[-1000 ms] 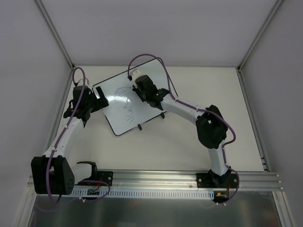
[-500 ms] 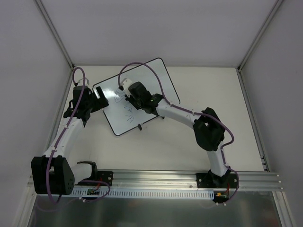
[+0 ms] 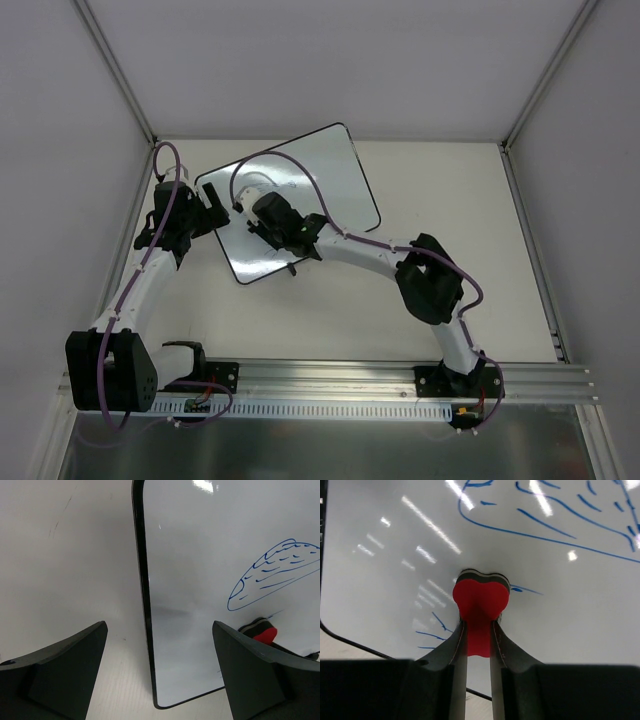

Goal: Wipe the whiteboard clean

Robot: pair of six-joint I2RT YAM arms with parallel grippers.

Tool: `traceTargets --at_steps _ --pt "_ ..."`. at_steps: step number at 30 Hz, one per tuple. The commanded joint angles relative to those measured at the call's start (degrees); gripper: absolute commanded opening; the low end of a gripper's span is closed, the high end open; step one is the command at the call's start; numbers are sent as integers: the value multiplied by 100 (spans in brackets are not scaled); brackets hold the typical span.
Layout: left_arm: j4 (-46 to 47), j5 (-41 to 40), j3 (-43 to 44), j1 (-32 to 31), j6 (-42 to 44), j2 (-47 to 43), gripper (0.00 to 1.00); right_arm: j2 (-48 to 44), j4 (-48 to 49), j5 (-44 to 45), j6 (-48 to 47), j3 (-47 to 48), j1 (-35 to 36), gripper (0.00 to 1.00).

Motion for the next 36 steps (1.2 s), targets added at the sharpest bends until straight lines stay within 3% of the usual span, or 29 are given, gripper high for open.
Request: traceTargets --at_steps 1,6,23,36 --pt "95 -47 -2 -76 -63 -172 88 232 -115 190 245 73 74 0" --pt "95 -48 6 -76 -80 -172 88 91 -115 657 421 -68 4 0" --pt "86 -21 15 -76 -115 -137 88 -497 -71 156 913 -1623 -49 1" --pt "95 14 252 -50 104 91 86 -1359 114 59 563 -1466 -207 0"
